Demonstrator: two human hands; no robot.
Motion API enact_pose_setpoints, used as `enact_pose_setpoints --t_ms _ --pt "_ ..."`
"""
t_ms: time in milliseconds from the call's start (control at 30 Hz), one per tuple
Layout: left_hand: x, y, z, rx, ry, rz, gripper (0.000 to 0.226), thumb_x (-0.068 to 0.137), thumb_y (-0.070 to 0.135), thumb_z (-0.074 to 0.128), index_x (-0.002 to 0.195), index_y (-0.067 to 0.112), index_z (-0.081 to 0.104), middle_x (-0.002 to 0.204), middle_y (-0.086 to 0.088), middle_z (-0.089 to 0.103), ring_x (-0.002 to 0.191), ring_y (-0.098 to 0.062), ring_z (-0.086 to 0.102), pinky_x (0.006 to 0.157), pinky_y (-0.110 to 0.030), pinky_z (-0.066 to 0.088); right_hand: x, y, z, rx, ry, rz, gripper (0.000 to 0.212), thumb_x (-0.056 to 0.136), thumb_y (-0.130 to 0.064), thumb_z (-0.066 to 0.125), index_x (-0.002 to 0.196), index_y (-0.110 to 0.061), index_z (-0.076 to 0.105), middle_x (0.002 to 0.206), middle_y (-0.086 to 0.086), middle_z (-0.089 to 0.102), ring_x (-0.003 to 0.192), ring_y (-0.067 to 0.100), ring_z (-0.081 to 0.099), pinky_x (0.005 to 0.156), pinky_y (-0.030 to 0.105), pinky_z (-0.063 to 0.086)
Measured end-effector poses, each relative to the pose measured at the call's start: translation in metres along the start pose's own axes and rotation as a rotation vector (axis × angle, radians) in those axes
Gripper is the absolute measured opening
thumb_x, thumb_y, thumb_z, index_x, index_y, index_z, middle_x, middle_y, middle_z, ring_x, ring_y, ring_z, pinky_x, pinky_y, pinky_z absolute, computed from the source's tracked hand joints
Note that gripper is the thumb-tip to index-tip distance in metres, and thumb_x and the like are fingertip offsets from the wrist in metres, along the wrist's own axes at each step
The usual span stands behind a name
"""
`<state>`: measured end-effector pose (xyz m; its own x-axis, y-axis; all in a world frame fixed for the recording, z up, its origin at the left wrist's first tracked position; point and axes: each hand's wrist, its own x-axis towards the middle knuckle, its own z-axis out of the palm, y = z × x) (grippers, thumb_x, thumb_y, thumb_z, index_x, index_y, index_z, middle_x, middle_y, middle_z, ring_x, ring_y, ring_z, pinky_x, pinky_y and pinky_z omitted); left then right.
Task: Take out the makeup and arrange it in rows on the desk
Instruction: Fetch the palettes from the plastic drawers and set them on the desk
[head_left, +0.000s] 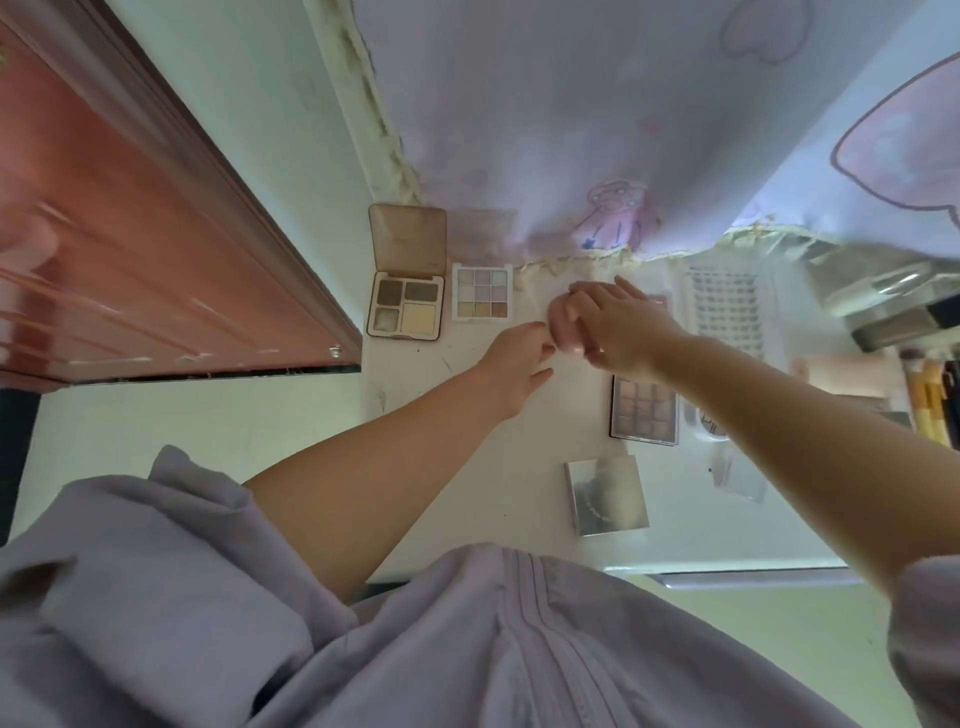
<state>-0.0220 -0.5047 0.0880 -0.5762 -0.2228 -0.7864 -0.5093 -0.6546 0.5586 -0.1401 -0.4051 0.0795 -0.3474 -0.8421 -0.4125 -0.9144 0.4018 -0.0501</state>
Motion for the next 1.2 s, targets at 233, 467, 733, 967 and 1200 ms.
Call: enact_pose_setpoints --t_ms 233,467,733,967,1200 --pt "-0.013 0.003 -0.028 -0.252 -0.249 -0.132 0.049 0.095 0.053 0.036 0.121 0.016 0.055 0.107 -0.009 0.064 0.091 -0.025 0.063 0.089 -0.044 0.051 -0.013 -0.041 -0.025 0.473 0.117 -0.002 0.062 0.074 -0.043 0.066 0.123 -0.015 0.041 0.120 0.005 0.048 0.110 0.026 0.047 0.094 0.041 0.041" --pt "-0.045 -0.009 -0.043 -0.437 -0.285 -0.075 0.050 0.099 0.048 0.028 0.123 0.015 0.056 0.106 -0.007 0.067 0.087 -0.020 0.067 0.077 -0.033 0.055 -0.032 -0.069 -0.038 0.810 0.056 -0.069 0.055 0.074 -0.042 0.071 0.120 -0.034 0.041 0.114 -0.004 0.057 0.107 0.013 0.056 0.089 0.037 0.052" --pt "-0.073 -0.021 -0.072 -0.456 -0.384 0.009 0.067 0.092 0.059 0.041 0.134 0.008 0.048 0.123 -0.018 0.058 0.098 -0.030 0.062 0.091 -0.042 0.051 -0.037 -0.094 -0.062 0.819 -0.002 -0.206 0.052 0.078 -0.033 0.072 0.118 -0.042 0.040 0.111 -0.008 0.056 0.105 0.008 0.057 0.086 0.026 0.051" --pt "-0.083 -0.030 -0.080 -0.481 -0.426 0.069 0.060 0.096 0.056 0.031 0.139 0.016 0.043 0.138 -0.014 0.050 0.105 -0.027 0.059 0.083 -0.036 0.055 -0.040 -0.103 -0.061 0.756 -0.011 -0.221 0.052 0.078 -0.037 0.072 0.122 -0.042 0.044 0.115 -0.012 0.056 0.107 0.006 0.056 0.085 0.019 0.046" --pt "-0.085 -0.038 -0.101 -0.505 -0.409 -0.004 0.064 0.095 0.052 0.039 0.136 0.004 0.045 0.116 -0.022 0.059 0.101 -0.033 0.061 0.082 -0.038 0.056 -0.037 -0.093 -0.070 1.168 -0.121 -0.142 0.016 0.093 -0.029 0.056 0.109 -0.031 0.060 0.106 0.004 0.067 0.089 0.016 0.065 0.082 0.030 0.057"
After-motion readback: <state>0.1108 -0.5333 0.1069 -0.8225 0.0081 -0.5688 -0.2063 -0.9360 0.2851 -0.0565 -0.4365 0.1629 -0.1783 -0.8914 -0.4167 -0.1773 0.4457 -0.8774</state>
